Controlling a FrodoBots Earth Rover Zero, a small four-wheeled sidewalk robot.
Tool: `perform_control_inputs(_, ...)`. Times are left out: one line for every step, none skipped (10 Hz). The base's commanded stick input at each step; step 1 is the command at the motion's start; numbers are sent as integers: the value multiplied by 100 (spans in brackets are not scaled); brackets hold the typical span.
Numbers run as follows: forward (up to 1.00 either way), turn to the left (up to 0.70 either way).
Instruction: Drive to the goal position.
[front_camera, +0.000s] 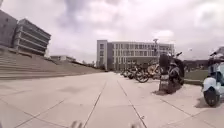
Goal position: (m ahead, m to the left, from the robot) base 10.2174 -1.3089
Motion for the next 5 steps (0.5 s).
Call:
perform_control_inputs(69,0)
perform_control_inputs(69,0)
perform_control_inputs(69,0)
perform_control_inputs(69,0)
perform_control_inputs(69,0)
